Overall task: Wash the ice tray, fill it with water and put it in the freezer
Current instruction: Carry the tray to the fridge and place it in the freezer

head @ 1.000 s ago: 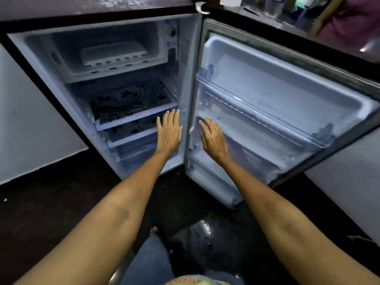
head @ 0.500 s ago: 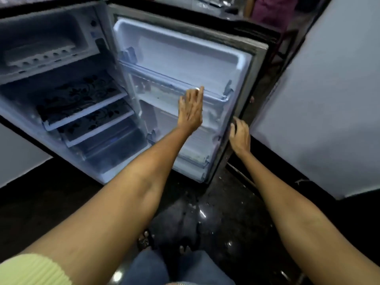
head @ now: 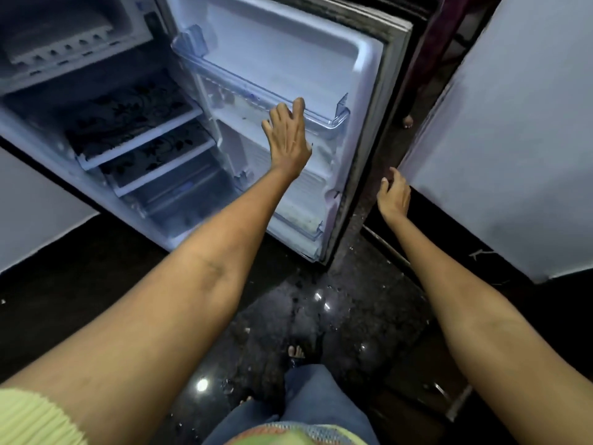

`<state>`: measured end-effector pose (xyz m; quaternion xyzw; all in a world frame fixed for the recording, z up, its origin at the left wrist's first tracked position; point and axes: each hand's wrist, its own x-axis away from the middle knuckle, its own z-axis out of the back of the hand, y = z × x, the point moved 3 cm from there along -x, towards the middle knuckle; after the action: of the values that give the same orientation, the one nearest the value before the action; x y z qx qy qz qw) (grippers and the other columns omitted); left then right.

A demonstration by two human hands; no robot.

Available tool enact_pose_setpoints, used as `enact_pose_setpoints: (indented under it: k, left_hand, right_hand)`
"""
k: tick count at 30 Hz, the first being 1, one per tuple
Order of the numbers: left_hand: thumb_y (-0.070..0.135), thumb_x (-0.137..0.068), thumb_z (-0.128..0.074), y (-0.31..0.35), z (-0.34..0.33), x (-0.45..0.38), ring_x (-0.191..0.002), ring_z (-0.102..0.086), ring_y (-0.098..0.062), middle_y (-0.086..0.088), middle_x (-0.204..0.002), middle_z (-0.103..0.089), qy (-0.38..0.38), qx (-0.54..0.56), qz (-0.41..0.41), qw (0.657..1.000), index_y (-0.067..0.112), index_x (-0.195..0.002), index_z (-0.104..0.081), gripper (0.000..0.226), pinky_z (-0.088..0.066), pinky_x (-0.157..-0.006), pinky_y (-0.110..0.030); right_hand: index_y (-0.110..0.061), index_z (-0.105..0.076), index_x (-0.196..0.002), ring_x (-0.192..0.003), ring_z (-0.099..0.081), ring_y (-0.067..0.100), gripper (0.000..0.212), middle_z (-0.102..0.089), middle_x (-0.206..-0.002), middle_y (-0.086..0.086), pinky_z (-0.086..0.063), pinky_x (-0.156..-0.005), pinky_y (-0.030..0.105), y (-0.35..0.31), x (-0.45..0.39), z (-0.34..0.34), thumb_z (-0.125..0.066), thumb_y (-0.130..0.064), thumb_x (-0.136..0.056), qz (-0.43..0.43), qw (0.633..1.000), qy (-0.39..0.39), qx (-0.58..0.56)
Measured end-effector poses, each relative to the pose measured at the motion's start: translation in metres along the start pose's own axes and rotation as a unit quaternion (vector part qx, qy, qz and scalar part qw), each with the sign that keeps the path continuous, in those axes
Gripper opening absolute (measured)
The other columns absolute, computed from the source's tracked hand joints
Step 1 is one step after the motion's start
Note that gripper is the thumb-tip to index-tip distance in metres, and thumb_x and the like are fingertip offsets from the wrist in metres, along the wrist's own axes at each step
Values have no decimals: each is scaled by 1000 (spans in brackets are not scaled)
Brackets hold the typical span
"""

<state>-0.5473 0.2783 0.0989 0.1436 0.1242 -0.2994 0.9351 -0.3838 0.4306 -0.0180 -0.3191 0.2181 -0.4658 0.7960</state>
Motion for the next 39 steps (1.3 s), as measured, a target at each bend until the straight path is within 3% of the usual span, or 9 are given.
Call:
enact_pose_setpoints:
  k: [8, 12, 15, 21, 25, 27, 30, 34, 39]
  left_hand:
    - [-7, -63, -44, -98, 20, 47, -93, -53, -30, -12, -99, -55, 115, 59, 23, 991, 24, -108, -28, 57, -41, -87, -39]
    - [-6, -73, -39, -158, 33, 71, -105, -48, -30, -12, -113, -52, 117, 90, 75, 986, 20, -133, -43, 66, -38, -94, -38]
    - [-12, -75, -41, -214, 48, 92, -111, -46, -30, -11, -127, -48, 117, 93, 128, 980, 19, -146, -34, 78, -40, -90, -38]
    - [-13, -80, -46, -303, 58, 155, -122, -42, -40, -19, -138, -41, 32, 125, 181, 975, 6, -149, -25, 75, -45, -88, -48]
    - [-9, -82, -46, -348, 62, 183, -124, -44, -41, -25, -135, -45, 2, 202, 188, 961, -2, -148, -24, 70, -41, -100, -50]
    - [-4, -80, -50, -366, 67, 180, -122, -44, -41, -25, -130, -47, -8, 185, 218, 958, 2, -149, -22, 75, -42, -95, -48]
    - [3, -84, -54, -393, 74, 166, -134, -32, -35, -18, -145, -36, -45, 133, 269, 953, 6, -152, -12, 80, -37, -105, -46]
    - [4, -85, -55, -432, 80, 125, -139, -25, -33, -16, -151, -27, -75, 106, 316, 940, 7, -152, -5, 84, -34, -107, -46]
    - [5, -83, -62, -479, 73, 65, -148, -1, -31, -9, -159, -4, -147, 89, 361, 917, 8, -152, 7, 97, -24, -115, -53]
  right_hand:
    - [5, -36, -136, -122, -46, 39, 43, -51, -131, 27, -30, -99, 35, -32, 42, -22, -36, -16, -98, 30, 999, -7, -27]
    - [-2, -30, -141, -120, -48, 33, 51, -54, -127, 19, -37, -96, 37, -84, 61, -35, -40, -26, -98, 123, 990, -68, -32]
    - [-4, -30, -142, -121, -47, 33, 49, -50, -132, 18, -38, -99, 39, -143, 90, -64, -36, -20, -96, 226, 965, -132, -23]
    - [2, -46, -126, -102, -53, 37, 42, -57, -109, 23, -42, -84, 41, -213, 170, -124, -39, -7, -85, 301, 922, -243, -9]
    - [0, -45, -126, -103, -56, 32, 59, -59, -114, 19, -44, -88, 36, -273, 209, -168, -43, -23, -72, 318, 892, -321, 8]
    - [-3, -45, -128, -101, -60, 26, 57, -62, -116, 15, -46, -88, 30, -305, 224, -188, -53, -28, -78, 319, 873, -368, -12]
    - [-5, -46, -130, -116, -56, 24, 59, -59, -125, 12, -41, -92, 23, -359, 230, -226, -62, -38, -85, 322, 848, -421, -12]
    - [-2, -54, -122, -109, -60, 31, 56, -64, -116, 17, -49, -93, 39, -425, 224, -286, -57, -44, -86, 379, 819, -429, 33]
    - [3, -54, -119, -106, -59, 37, 53, -63, -113, 22, -47, -90, 40, -482, 210, -350, -54, -41, -89, 431, 798, -417, 61]
